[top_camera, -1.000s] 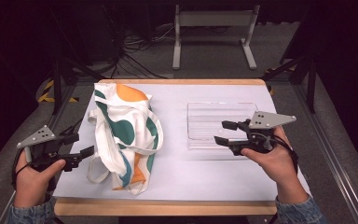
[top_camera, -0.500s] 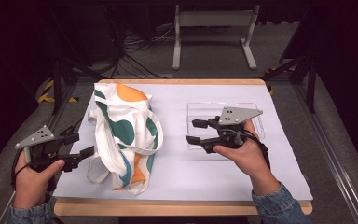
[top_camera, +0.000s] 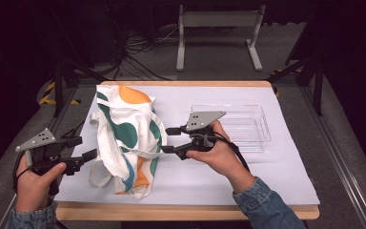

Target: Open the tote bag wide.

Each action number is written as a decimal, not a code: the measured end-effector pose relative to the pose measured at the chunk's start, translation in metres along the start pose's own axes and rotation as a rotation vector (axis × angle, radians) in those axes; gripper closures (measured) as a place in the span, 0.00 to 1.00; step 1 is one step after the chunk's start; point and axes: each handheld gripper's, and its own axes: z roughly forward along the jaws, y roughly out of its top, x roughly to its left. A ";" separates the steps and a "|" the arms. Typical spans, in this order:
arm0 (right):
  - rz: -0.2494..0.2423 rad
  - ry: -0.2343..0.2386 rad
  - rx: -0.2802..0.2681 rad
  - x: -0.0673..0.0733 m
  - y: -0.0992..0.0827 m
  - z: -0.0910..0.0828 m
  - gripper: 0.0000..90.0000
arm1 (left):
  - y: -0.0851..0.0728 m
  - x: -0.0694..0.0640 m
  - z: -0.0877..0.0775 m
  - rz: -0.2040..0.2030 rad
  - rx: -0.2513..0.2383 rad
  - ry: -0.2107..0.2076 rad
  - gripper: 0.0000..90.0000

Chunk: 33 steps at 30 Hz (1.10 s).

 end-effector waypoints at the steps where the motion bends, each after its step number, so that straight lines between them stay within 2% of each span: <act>1: -0.004 0.007 0.002 0.001 0.000 0.005 0.45 | 0.000 0.000 0.000 0.001 0.000 -0.001 0.18; 6: -0.022 0.013 0.016 0.003 -0.001 0.018 0.47 | 0.000 0.000 0.001 0.016 0.004 0.002 0.19; 16: -0.040 0.063 0.050 0.007 -0.005 0.045 0.48 | 0.000 -0.001 0.001 0.020 0.002 -0.002 0.18; 21: -0.051 0.072 0.059 0.009 -0.008 0.056 0.54 | 0.000 -0.001 0.002 0.022 0.003 -0.003 0.18; 23: -0.061 0.081 0.065 0.010 -0.009 0.059 0.60 | 0.000 -0.001 0.002 0.025 0.008 -0.004 0.18; 25: -0.071 0.096 0.076 0.011 -0.009 0.062 0.71 | 0.000 -0.002 0.002 0.028 0.006 -0.005 0.18; 26: -0.087 0.100 0.085 0.012 -0.008 0.062 0.78 | 0.000 -0.003 0.003 0.043 0.014 -0.004 0.18; 28: -0.114 0.106 0.097 0.014 -0.008 0.062 0.90 | 0.001 -0.007 0.006 0.108 0.047 -0.006 0.18; 29: -0.114 0.106 0.097 0.014 -0.008 0.062 0.90 | 0.001 -0.007 0.006 0.108 0.047 -0.006 0.18; 30: -0.123 0.113 0.097 0.015 -0.008 0.061 0.94 | 0.002 -0.010 0.008 0.142 0.058 -0.011 0.18; 31: -0.132 0.106 0.095 0.016 -0.007 0.059 0.97 | 0.002 -0.011 0.009 0.152 0.062 -0.015 0.18; 33: -0.135 0.101 0.082 0.016 -0.006 0.055 0.98 | 0.002 -0.012 0.009 0.149 0.052 -0.019 0.17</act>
